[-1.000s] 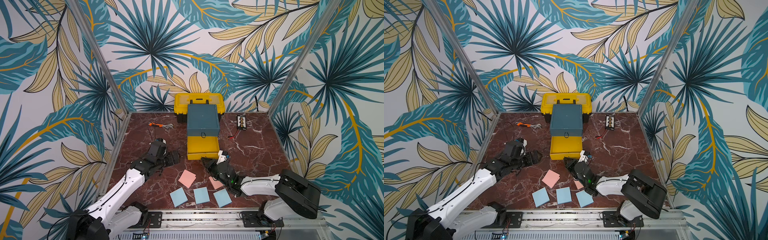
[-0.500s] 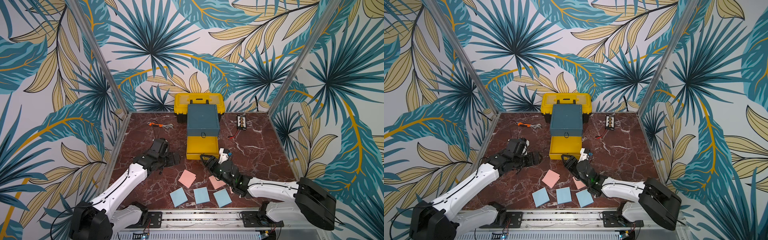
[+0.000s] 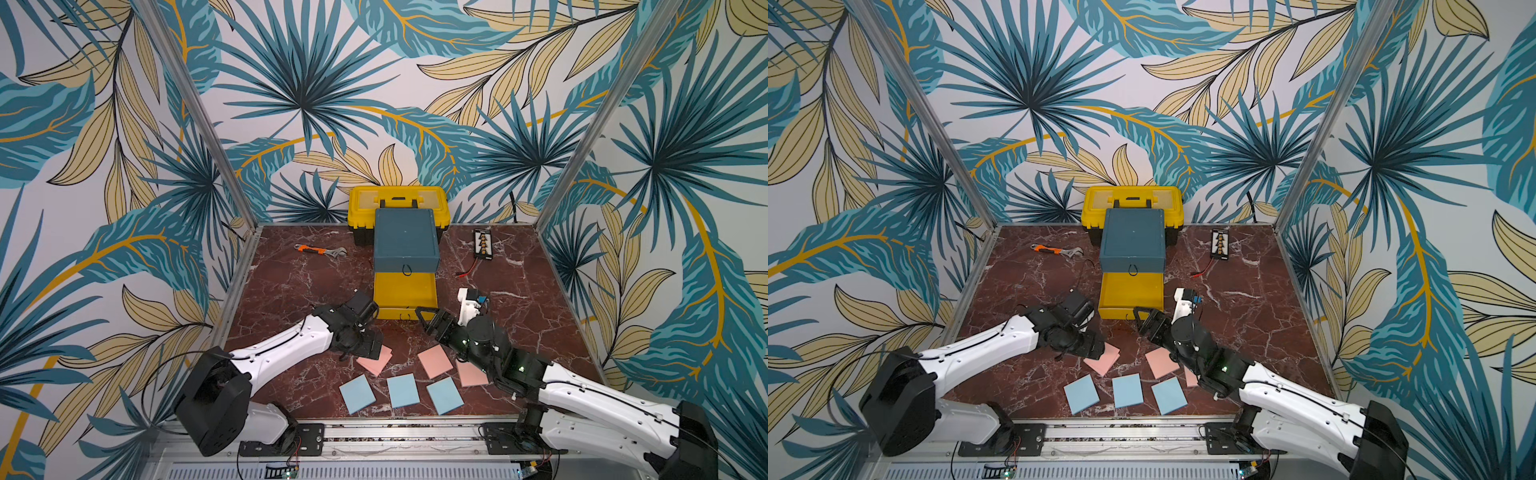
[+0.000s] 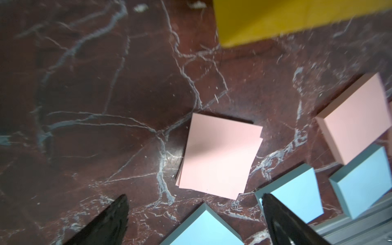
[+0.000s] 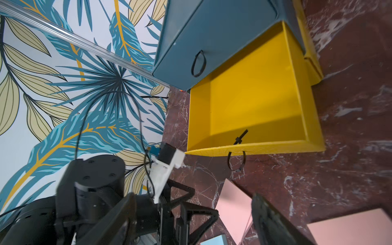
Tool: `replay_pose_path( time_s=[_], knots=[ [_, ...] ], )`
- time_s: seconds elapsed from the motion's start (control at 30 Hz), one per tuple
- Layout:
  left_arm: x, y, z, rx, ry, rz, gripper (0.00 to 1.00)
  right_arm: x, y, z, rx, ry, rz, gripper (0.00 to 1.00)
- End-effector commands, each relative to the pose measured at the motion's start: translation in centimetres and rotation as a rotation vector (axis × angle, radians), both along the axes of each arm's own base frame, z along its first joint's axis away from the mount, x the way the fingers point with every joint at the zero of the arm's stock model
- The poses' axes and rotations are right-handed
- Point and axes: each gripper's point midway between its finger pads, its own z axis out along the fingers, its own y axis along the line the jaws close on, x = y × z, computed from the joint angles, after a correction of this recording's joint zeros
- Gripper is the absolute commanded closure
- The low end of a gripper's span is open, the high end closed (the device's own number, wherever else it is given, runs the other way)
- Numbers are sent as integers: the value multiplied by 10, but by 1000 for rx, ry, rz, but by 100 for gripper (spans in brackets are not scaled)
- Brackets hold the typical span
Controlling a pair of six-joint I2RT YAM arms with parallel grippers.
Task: Please put the sticky notes in the drawer by color
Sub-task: Pick up the sticky notes from the center of the board.
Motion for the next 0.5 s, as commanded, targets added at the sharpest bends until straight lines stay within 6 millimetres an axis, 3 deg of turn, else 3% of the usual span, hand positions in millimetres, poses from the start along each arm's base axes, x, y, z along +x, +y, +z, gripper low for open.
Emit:
replay_pose_path(
  time_s=[0.0, 0.23, 0.47],
  knots=[
    [5, -7, -2, 71, -35, -64, 0, -3, -32, -9, -186, -32, -67, 9],
    [3, -7, -14, 109, -44, -70, 0, -9, -72, 0, -206, -92, -180, 2],
    [-10, -14, -19, 73, -51, -102, 0, -10, -77, -13, -217, -79, -198, 1]
  ],
)
